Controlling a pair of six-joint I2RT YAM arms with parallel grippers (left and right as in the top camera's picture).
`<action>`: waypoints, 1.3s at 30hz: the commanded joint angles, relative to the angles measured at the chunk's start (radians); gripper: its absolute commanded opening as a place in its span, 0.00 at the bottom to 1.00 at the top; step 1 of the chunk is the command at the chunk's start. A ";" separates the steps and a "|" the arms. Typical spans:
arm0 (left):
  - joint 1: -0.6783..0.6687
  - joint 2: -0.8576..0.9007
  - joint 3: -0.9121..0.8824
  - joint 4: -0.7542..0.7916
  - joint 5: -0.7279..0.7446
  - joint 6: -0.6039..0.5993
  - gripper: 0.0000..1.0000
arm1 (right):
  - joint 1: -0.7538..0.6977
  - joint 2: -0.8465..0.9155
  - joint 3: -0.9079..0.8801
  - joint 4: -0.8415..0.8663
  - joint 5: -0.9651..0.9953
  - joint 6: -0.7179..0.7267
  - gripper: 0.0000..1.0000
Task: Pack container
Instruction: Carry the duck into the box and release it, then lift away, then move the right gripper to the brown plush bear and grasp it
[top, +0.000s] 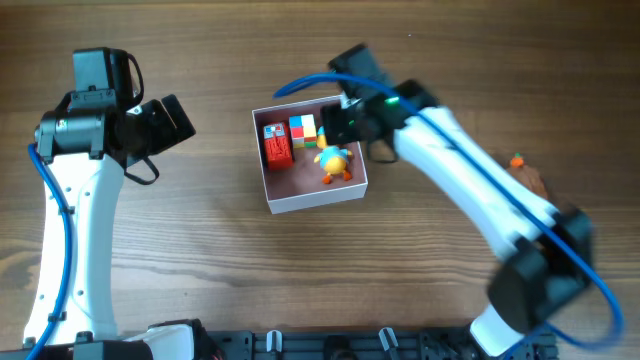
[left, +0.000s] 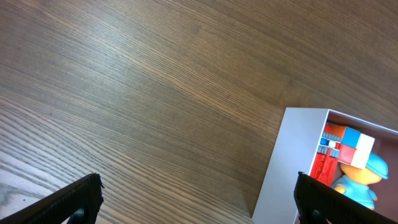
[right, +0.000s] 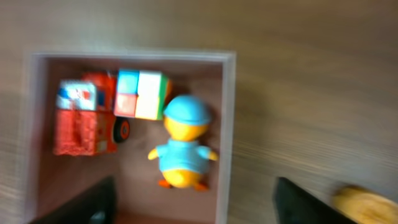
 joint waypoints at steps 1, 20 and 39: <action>0.006 0.007 -0.007 0.002 0.016 0.013 1.00 | -0.119 -0.181 0.085 -0.105 0.094 0.063 0.94; 0.006 0.007 -0.007 -0.001 0.016 0.013 1.00 | -0.908 -0.212 -0.220 -0.282 -0.106 -0.303 1.00; 0.006 0.007 -0.007 -0.001 0.016 0.013 1.00 | -0.910 0.069 -0.405 -0.014 -0.093 -0.369 1.00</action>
